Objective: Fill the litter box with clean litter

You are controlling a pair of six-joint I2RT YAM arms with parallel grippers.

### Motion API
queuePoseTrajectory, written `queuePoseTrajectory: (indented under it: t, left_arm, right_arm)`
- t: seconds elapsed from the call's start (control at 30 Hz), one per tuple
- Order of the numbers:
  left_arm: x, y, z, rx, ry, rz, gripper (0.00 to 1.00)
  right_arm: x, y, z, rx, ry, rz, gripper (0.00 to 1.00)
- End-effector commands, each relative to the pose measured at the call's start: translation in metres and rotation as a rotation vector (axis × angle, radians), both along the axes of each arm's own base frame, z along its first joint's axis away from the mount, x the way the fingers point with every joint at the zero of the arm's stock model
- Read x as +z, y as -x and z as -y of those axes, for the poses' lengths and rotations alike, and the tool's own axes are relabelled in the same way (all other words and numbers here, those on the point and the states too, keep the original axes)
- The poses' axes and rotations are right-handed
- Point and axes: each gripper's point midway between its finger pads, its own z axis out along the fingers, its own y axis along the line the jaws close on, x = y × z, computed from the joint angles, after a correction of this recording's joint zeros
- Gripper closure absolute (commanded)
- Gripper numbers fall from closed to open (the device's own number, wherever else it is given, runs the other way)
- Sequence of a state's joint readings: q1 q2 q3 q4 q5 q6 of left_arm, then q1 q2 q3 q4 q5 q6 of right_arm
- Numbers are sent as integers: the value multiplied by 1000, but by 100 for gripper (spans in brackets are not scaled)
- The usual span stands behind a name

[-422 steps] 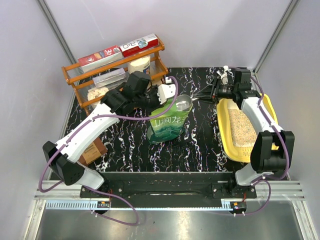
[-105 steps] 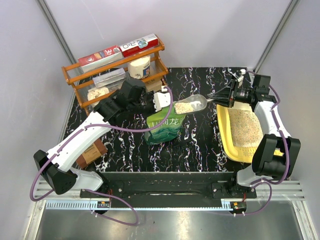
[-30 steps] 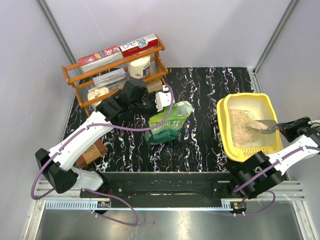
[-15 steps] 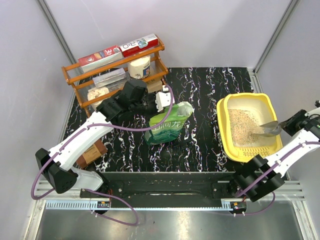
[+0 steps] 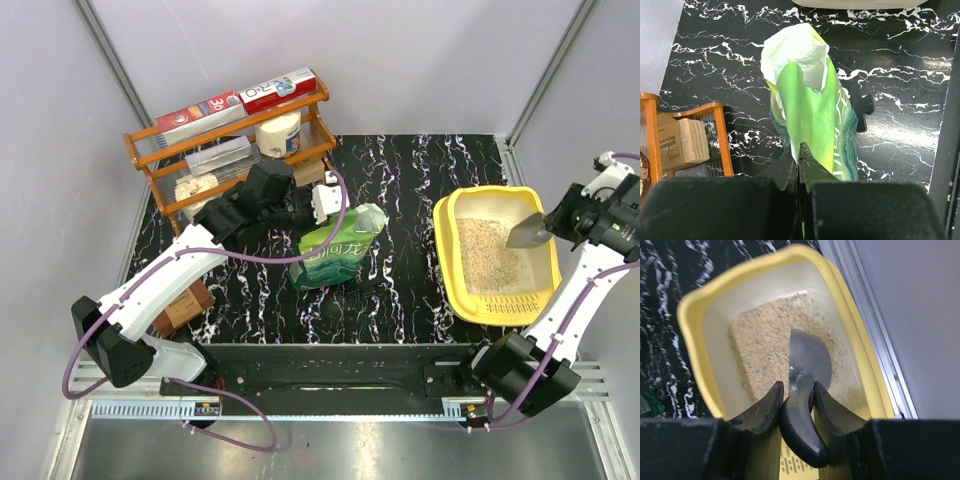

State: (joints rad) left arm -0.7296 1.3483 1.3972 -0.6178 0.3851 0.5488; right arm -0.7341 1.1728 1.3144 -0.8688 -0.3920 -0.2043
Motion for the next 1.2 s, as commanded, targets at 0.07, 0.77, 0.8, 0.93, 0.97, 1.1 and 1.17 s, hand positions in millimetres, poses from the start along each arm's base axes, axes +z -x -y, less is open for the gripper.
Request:
queuePoseTrajectory:
  t: [0.07,0.77,0.8,0.93,0.97,1.1,1.17]
  left_arm:
    - [33,5,7,-43,95,107,100]
    - [32,6,-16,6,40,172,100]
    - [32,6,-16,8,40,173,100]
    - [29,7,-17,10,39,165,100]
    - [27,7,-18,11,35,162,100]
    - [25,8,-19,12,29,163,100]
    - [24,6,-19,18,22,166,100]
  right_arm:
    - [113,-25,-45,104,55,293,100]
    - [-47,32,-228,1162,-413,-493,99]
    - [-55,33,-223,1159,-384,-540,98]
    - [-75,21,-216,1182,-266,-618,96]
    - [-83,16,-219,1191,-243,-642,93]
    - [-108,-7,-218,1151,-139,-740,76]
    - [-111,-26,-222,1104,-139,-699,57]
